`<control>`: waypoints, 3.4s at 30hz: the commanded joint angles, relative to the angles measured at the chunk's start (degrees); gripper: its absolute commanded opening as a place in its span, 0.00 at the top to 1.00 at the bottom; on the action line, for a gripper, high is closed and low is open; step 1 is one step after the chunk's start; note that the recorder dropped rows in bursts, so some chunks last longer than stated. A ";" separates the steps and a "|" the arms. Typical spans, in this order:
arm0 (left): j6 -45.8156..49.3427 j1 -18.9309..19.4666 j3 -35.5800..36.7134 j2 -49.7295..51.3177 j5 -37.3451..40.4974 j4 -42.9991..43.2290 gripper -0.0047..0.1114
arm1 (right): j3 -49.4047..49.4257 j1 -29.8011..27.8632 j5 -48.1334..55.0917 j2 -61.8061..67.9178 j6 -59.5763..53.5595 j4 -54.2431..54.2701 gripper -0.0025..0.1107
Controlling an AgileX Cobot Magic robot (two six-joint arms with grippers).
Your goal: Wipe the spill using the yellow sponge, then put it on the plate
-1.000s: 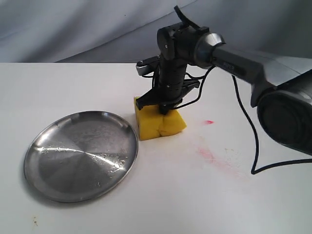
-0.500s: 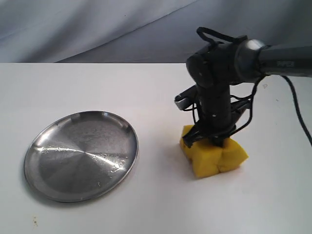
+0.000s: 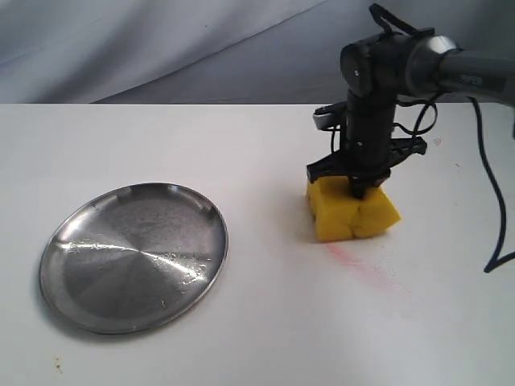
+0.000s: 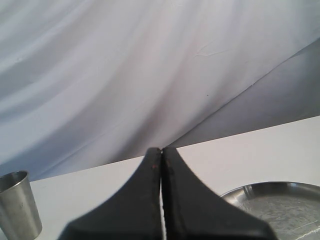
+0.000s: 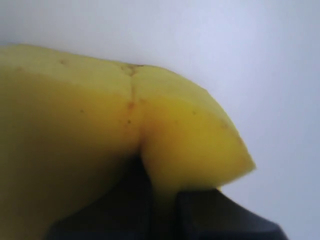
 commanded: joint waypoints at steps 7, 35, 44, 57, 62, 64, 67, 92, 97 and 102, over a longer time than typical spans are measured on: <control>-0.51 0.25 -0.17 -0.20 -0.33 -0.43 0.96 | -17.28 7.71 0.94 9.80 -6.62 10.36 0.98; -0.51 0.25 -0.17 -0.20 -0.33 -0.43 0.96 | 13.12 -2.55 -5.74 -5.78 -4.83 9.74 0.98; -0.51 0.25 -0.17 -0.20 -0.33 -0.43 0.96 | -10.24 -0.32 0.06 7.03 -5.10 17.23 0.98; -0.51 0.25 -0.17 -0.20 -0.33 -0.43 0.96 | -11.62 6.23 0.94 7.32 -4.89 14.19 0.98; -0.51 0.25 -0.17 -0.20 -0.33 -0.43 0.96 | 0.13 7.20 0.94 1.29 -4.89 10.67 0.98; -0.51 0.25 -0.17 -0.20 -0.33 -0.43 0.96 | 6.25 7.39 0.94 -2.21 -4.89 9.09 0.98; -0.51 0.25 -0.17 -0.20 -0.33 -0.43 0.96 | 14.83 7.49 -2.31 -7.38 -4.81 9.33 0.98; -0.51 0.25 -0.17 -0.20 -0.33 -0.43 0.96 | 35.58 11.35 -25.93 -36.22 -23.19 41.82 0.98; -0.51 0.25 -0.17 -0.20 -0.33 -0.43 0.96 | 26.93 17.36 -34.39 -29.28 -24.52 41.28 0.98; -0.51 0.25 -0.17 -0.20 -0.33 -0.43 0.96 | 16.07 20.12 -35.52 -18.54 -22.74 41.18 0.98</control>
